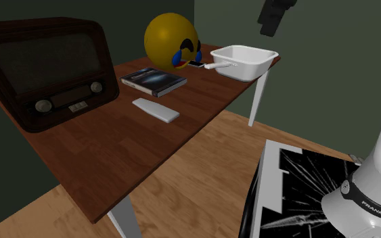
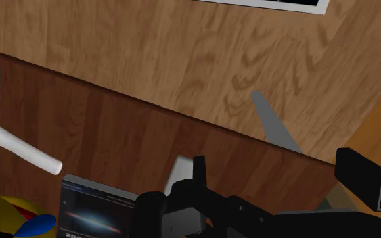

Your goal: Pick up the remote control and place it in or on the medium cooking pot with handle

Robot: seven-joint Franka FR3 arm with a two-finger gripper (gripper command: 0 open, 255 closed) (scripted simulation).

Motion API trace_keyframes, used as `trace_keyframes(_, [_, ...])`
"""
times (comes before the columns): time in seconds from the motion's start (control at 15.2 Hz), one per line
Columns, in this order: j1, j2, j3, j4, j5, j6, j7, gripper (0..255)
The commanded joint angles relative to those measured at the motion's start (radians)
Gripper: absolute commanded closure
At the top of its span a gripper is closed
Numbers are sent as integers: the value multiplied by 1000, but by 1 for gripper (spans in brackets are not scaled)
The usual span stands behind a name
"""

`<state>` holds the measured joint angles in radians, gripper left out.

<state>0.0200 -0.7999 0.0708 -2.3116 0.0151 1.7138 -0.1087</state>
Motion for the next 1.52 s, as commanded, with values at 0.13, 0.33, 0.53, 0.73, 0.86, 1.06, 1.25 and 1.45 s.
trace_keyframes(0.13, [-11, 69, 5, 9, 0, 48, 19, 0])
trace_keyframes(0.33, [-28, 177, 12, 32, -1, 114, 47, 0])
trace_keyframes(0.53, [-45, 289, 17, 66, -5, 173, 77, 0])
trace_keyframes(0.73, [-60, 403, 22, 111, -11, 224, 106, 0])
trace_keyframes(0.86, [-69, 480, 23, 146, -16, 252, 126, 0])
trace_keyframes(1.06, [-81, 597, 23, 207, -25, 288, 156, 0])
trace_keyframes(1.25, [-90, 714, 21, 279, -34, 315, 185, 0])
trace_keyframes(1.45, [-98, 832, 16, 360, -42, 332, 212, 0])
